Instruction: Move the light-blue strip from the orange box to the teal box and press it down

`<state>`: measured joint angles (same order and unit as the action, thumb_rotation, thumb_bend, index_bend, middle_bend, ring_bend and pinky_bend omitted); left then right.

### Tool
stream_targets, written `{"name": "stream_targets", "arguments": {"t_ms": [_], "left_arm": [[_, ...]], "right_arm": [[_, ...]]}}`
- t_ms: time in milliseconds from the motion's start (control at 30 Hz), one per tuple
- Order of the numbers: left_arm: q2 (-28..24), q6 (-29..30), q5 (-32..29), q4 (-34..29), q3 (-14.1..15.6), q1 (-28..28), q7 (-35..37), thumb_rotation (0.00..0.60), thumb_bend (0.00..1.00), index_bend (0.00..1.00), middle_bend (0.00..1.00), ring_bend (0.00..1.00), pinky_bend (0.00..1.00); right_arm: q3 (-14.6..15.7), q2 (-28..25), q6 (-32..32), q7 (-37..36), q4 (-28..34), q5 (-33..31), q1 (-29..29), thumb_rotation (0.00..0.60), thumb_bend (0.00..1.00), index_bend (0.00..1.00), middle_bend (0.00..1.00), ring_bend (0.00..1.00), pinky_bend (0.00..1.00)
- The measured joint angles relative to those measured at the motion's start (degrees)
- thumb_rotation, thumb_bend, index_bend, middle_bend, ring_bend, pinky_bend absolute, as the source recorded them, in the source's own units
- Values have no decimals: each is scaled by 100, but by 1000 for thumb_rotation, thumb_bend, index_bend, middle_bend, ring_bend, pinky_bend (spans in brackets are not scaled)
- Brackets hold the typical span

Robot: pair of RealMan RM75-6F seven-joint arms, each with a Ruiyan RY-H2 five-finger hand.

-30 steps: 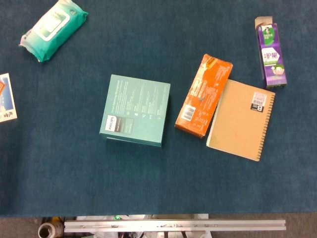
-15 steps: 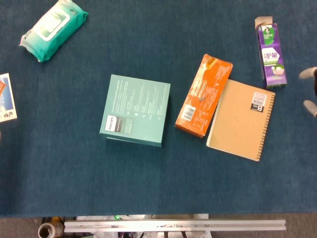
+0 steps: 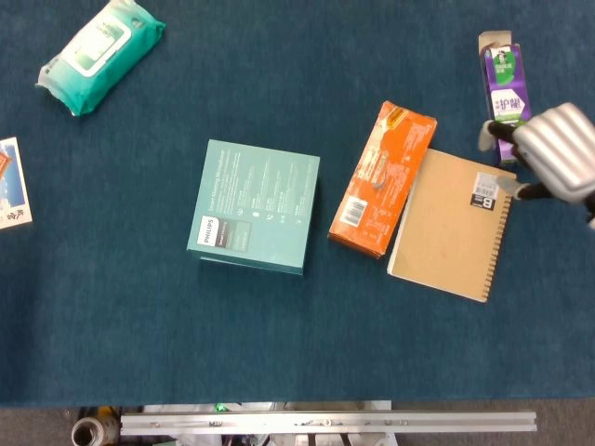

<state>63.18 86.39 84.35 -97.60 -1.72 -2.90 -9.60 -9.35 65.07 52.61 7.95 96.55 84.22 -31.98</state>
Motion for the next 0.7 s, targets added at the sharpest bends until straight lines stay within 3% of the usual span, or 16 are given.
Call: {"name": "stream_targets", "arguments": {"t_ms": [233,400,700], "left_arm": [[5,-48,-58,1,-9,-9,-2,600,359,70,238,234,192],[-3,29,-71,-1,-7,48,39,600,359,70,238,235,192],[-33,104,-132,91,22,161,201,600,359,70,238,236,192]], "right_arm": [[-103,538,-534,605,-217,-491,-586,600,111,447,1000,1000,1000],[-149,932,-811,781,-566,-694,-956,600,112,447,1000,1000,1000],[-237,1567,-1340,968,-1219,-1261,-1582,600,214,446,1000,1000,1000]]}}
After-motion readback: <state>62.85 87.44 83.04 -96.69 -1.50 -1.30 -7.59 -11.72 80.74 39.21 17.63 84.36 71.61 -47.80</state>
